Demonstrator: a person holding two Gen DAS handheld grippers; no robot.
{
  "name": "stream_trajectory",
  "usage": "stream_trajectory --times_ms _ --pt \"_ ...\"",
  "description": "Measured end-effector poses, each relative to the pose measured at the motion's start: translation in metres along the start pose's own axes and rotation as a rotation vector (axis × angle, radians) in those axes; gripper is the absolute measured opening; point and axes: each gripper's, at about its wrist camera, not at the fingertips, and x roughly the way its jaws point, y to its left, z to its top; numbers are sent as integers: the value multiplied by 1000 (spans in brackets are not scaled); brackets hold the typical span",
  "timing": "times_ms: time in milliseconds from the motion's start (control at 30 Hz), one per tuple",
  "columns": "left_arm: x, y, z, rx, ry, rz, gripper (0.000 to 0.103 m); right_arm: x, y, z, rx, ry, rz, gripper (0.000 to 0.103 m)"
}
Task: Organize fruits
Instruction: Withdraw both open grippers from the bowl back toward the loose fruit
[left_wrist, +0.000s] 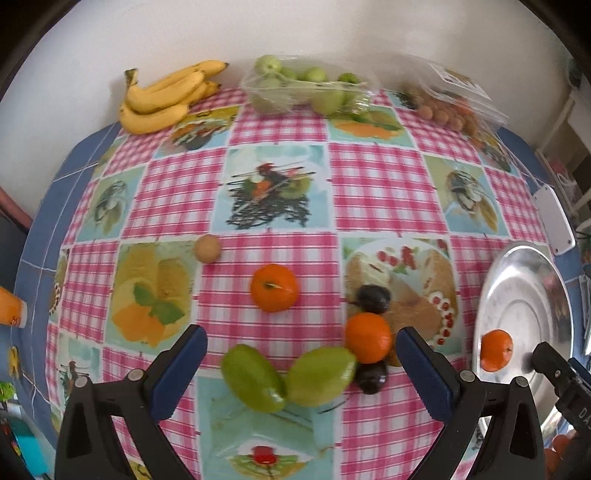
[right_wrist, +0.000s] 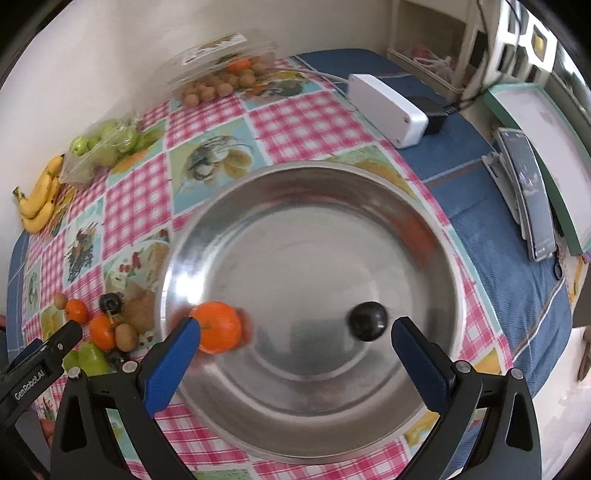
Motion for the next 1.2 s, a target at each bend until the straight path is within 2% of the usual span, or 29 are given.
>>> stream_trajectory --times_ms 200,433,667,967,1200 --pt "-1 33 0 -73 -9 21 103 -4 33 -3 -54 -4 14 103" --pt "-4 77 -6 -162 -26 85 103 -5 72 -9 -131 -6 45 103" --pt "-2 108 -17 -247 -9 98 103 0 111 -20 -232 5 55 103" --pt "0 120 -26 -288 13 90 103 9 146 -36 -311 46 112 103" --pt "4 121 -26 -303 28 64 103 16 152 -39 -309 78 148 103"
